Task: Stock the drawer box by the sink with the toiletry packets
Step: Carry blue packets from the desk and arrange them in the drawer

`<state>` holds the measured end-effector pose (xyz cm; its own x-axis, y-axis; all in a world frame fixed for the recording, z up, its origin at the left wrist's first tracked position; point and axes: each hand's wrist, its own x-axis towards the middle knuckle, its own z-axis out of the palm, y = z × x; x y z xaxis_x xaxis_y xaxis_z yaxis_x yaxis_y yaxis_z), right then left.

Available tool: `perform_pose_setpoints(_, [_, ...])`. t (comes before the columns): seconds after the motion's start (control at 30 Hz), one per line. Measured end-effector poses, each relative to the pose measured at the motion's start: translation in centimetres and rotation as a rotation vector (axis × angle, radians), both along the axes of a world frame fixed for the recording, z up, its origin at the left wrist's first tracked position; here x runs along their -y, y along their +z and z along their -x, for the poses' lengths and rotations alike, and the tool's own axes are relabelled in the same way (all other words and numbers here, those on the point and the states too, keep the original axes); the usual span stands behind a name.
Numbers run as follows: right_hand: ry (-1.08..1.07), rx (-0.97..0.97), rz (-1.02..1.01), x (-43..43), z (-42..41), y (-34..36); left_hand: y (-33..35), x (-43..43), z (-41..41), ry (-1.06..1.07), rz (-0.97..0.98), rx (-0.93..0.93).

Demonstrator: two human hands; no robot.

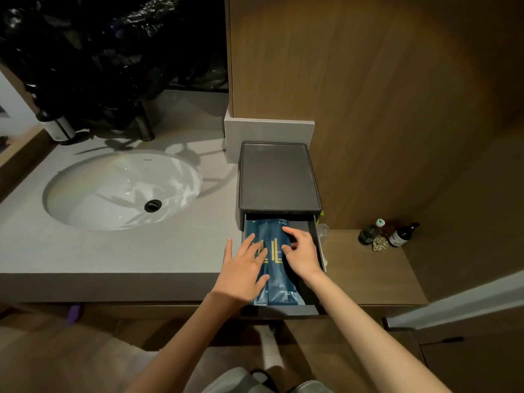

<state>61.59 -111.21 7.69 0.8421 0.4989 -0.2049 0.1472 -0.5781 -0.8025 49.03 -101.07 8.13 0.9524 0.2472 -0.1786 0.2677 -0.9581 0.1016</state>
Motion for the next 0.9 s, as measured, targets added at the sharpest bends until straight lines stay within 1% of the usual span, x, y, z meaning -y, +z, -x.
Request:
perform_pose_setpoints(0.1, [0.221,0.098,0.148,1.4,-0.1,0.4,0.0,0.0,0.0,-0.001,0.004,-0.004])
perform_pose_setpoints(0.23, [0.484,0.088,0.224,3.2,0.2,0.9,0.0,0.0,0.1,0.002,0.01,-0.019])
perform_pose_setpoints(0.33, [0.608,0.086,0.274,3.5,0.8,0.5,0.0,0.1,0.1,0.004,0.009,-0.027])
perform_pose_setpoints(0.4, [0.644,0.097,0.336,3.4,0.9,0.1,0.1,0.1,0.1,0.005,0.009,-0.033])
perform_pose_setpoints(0.5, [0.682,0.18,0.451,3.4,0.9,0.0,0.1,0.1,0.0,0.011,0.012,-0.038])
perform_pose_setpoints(0.63, [0.729,0.218,0.543,3.2,0.9,0.9,0.3,0.3,-0.1,0.019,0.0,-0.052])
perform_pose_setpoints(0.8, [0.747,0.235,0.58,2.9,0.5,1.2,0.7,0.5,-0.2,0.021,-0.05,-0.071])
perform_pose_setpoints(0.9, [0.755,0.259,0.562,3.1,0.3,1.7,1.0,0.5,0.0,0.031,0.011,-0.03])
